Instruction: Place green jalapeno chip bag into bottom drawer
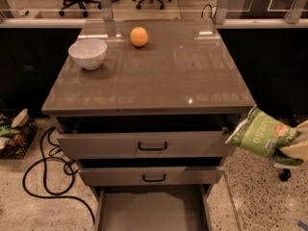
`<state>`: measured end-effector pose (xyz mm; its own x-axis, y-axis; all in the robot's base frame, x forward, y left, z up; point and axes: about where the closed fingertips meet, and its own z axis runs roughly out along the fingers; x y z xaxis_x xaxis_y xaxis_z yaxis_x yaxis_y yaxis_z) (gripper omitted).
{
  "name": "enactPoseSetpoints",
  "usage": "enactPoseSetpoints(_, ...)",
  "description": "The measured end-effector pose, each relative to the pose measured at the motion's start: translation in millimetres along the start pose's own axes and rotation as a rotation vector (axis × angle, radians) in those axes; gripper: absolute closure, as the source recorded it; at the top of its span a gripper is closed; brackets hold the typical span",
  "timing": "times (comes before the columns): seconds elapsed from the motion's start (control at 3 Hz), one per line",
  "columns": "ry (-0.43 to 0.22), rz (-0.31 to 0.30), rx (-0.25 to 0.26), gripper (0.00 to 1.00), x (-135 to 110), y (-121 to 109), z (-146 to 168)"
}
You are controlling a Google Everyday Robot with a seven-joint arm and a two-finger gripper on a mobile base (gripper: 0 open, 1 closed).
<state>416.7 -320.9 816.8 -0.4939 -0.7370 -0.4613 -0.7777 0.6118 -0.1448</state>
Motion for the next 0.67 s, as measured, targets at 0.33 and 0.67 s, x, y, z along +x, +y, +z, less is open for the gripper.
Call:
enactPoseSetpoints(0.33,-0.014,0.027,-0.064,1.0,27.0,12.8,33.6)
enactPoseSetpoints(0.67,-0.014,0.027,-0.064,1.0,27.0,12.9,33.6)
